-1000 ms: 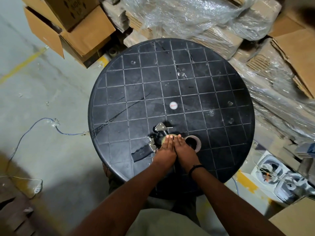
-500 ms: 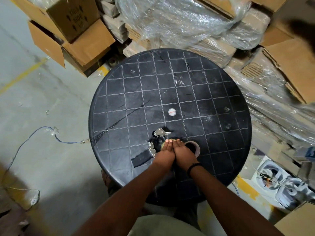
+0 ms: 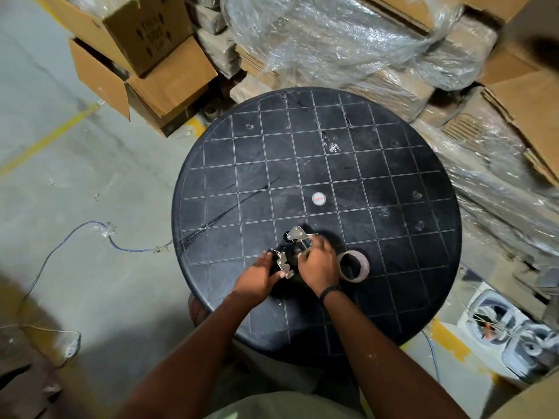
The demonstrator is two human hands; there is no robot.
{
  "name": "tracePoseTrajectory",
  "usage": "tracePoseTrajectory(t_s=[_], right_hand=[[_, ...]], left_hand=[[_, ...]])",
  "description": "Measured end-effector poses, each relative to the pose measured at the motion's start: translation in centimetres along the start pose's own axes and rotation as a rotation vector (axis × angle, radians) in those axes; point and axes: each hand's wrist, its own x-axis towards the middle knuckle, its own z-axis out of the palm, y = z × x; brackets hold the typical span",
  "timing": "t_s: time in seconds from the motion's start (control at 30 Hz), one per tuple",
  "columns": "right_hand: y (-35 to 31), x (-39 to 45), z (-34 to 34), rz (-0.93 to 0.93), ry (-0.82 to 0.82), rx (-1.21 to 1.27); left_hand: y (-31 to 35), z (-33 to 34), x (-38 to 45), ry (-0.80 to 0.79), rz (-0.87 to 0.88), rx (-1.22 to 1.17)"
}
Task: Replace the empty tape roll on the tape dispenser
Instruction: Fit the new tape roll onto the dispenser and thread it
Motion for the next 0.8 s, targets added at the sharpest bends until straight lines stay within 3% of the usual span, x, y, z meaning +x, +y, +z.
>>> tracePoseTrajectory(t_s=[0.17, 0.33, 0.43, 0.53, 0.8], right_hand=[[1.9, -1.4, 0.3, -0.019, -0.055, 0.059], [2.5, -3.5, 0.0, -0.07, -0.015, 0.135], [1.4, -6.0, -1.6, -0.283, 0.141, 0.192], [1.0, -8.6, -2.8, -0.456, 0.15, 0.242], [6.6, -11.9, -3.3, -0.271, 0.201, 0.346]], left_hand=[[-0.4, 0.4, -0.2, -0.096, 0.019, 0.075], [3.4, -2.1, -2.2, 0.026, 0.089, 0.257], [6.8, -4.2, -4.1, 0.152, 0.18, 0.368], [9.7, -4.4, -6.4, 0.279, 0.335, 0.486], [9.6, 2.3, -11.2, 0.268, 0.588, 0.525]])
